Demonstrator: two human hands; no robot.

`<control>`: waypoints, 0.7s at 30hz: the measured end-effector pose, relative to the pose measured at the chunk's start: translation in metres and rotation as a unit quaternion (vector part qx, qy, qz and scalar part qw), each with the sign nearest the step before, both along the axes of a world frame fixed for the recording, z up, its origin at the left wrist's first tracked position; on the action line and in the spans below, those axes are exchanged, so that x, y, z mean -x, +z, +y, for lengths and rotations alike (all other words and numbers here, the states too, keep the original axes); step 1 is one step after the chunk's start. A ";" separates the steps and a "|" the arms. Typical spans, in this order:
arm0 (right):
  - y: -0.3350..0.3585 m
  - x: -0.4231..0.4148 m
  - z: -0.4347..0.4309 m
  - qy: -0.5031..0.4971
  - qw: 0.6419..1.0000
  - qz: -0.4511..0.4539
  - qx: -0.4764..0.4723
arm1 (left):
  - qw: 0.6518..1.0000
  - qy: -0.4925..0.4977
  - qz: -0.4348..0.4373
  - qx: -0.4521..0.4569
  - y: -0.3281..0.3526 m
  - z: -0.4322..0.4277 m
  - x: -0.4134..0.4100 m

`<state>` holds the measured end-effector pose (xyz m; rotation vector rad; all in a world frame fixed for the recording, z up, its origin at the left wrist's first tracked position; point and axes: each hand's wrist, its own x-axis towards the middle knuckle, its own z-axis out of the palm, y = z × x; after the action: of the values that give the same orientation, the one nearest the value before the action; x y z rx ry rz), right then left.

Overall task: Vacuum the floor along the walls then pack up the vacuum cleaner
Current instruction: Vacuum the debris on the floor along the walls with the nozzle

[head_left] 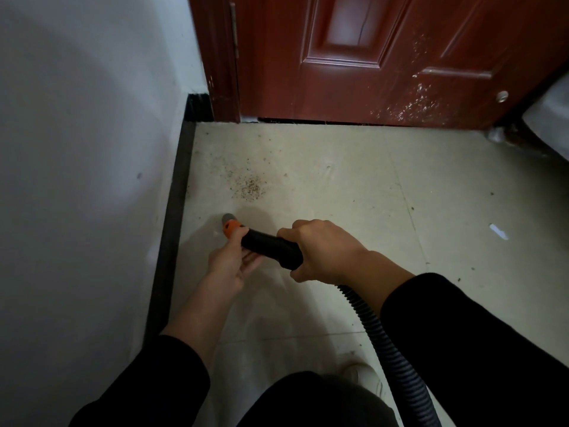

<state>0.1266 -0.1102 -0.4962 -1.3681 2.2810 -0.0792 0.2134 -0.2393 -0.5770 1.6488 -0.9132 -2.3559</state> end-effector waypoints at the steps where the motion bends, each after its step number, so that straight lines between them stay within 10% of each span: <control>1: 0.000 -0.002 -0.003 0.003 1.000 -0.002 0.001 | 1.000 0.003 0.001 -0.001 0.000 -0.002 -0.002; 21: -0.004 -0.023 -0.042 0.052 0.999 -0.002 0.006 | 0.999 0.019 -0.021 0.018 0.011 -0.030 -0.032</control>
<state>0.1496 -0.1524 -0.5000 -1.4894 2.2052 -0.0616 0.2453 -0.2689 -0.5655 1.6942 -0.9161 -2.2746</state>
